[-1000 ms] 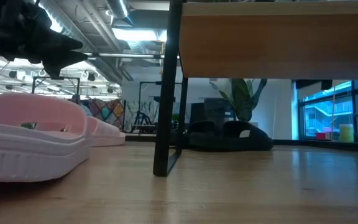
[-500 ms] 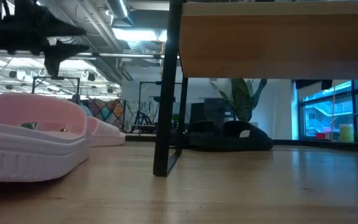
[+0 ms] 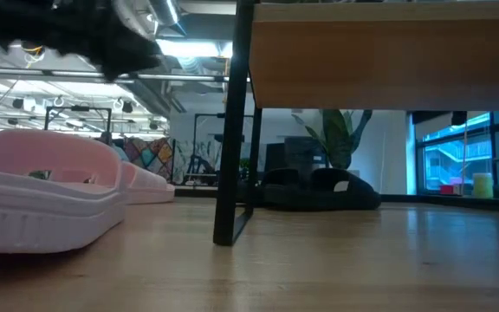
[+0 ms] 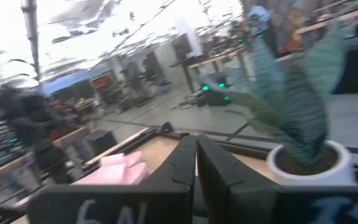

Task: Pick and place slides into the shelf
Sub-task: Put the left black slipper onto the shelf

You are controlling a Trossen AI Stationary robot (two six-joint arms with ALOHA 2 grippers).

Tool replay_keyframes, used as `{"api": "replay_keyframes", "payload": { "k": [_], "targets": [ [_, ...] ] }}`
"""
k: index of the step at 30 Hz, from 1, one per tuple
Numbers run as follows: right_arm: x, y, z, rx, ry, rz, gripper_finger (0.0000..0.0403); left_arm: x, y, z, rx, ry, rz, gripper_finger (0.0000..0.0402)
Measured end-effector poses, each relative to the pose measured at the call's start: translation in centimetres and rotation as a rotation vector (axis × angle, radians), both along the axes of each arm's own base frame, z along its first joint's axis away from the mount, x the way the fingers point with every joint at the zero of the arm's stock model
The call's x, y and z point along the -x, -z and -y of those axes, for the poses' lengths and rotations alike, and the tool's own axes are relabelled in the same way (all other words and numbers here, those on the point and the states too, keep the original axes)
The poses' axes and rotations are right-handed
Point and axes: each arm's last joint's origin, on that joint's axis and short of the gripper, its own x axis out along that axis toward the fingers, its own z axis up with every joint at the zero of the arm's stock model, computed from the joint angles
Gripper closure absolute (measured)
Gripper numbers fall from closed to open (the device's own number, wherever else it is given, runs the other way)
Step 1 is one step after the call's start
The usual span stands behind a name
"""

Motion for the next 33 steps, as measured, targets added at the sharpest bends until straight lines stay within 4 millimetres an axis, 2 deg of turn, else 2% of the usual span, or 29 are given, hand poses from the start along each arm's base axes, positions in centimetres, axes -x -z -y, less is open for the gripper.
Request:
{"api": "replay_keyframes", "payload": {
  "k": [3, 8, 13, 18, 22, 27, 30, 33],
  "targets": [
    [0.1, 0.0, 0.1, -0.005, 0.034, 0.001, 0.0384, -3.1, -1.3, -1.4, -0.059, 0.017, -0.163, 0.0258],
    [0.1, 0.0, 0.1, -0.005, 0.034, 0.000, 0.0384, -7.5, -1.5, -5.4, -0.044, 0.044, -0.395, 0.0277],
    [0.1, 0.0, 0.1, -0.005, 0.033, 0.000, 0.0384, -11.9, -1.9, -8.0, -0.165, 0.261, -0.445, 0.0298],
    [0.1, 0.0, 0.1, -0.005, 0.033, -0.001, 0.0384, -15.6, -1.3, -9.6, -0.275, 0.261, -0.519, 0.0312],
    [0.1, 0.0, 0.1, -0.005, 0.033, -0.001, 0.0384, -17.4, -1.1, -10.3, -0.280, 0.188, -0.551, 0.0316],
    [0.1, 0.0, 0.1, 0.008, 0.036, -0.013, 0.0384, -18.5, -0.4, -10.8, -0.253, 0.153, -0.566, 0.0310],
    [0.1, 0.0, 0.1, 0.032, 0.039, -0.034, 0.0384, -18.7, -0.1, -10.8, -0.263, 0.113, -0.590, 0.0288],
    [0.1, 0.0, 0.1, 0.038, 0.041, -0.038, 0.0384, -18.7, -0.1, -10.8, -0.270, 0.097, -0.590, 0.0246]
  ]
}}
